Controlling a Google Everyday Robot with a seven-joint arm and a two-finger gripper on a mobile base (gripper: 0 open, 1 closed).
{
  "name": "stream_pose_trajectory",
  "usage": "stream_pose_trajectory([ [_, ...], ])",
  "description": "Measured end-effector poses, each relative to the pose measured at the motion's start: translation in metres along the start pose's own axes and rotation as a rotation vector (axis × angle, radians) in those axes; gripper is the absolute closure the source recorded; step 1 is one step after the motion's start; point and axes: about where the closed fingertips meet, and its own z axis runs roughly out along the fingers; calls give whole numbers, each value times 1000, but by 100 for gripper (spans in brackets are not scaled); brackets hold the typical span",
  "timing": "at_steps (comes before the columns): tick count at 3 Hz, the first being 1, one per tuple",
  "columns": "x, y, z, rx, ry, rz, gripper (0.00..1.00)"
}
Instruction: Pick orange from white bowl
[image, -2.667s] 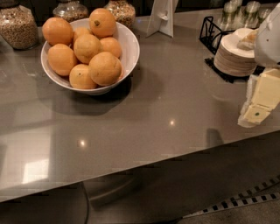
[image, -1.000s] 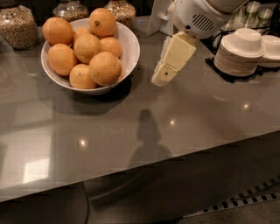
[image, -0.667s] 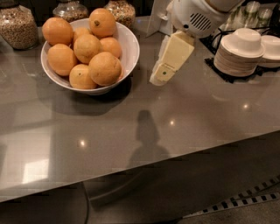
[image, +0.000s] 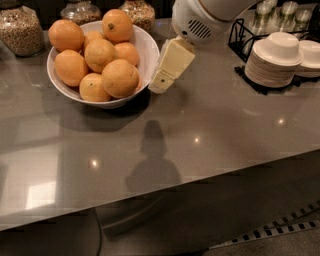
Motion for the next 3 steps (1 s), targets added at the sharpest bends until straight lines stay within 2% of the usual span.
stream_pose_trajectory([
  [1, -25, -9, 35, 60, -7, 59, 0],
  [2, -36, -14, 58, 84, -9, 116, 0],
  [3, -44, -12, 79, 72, -21, 160, 0],
])
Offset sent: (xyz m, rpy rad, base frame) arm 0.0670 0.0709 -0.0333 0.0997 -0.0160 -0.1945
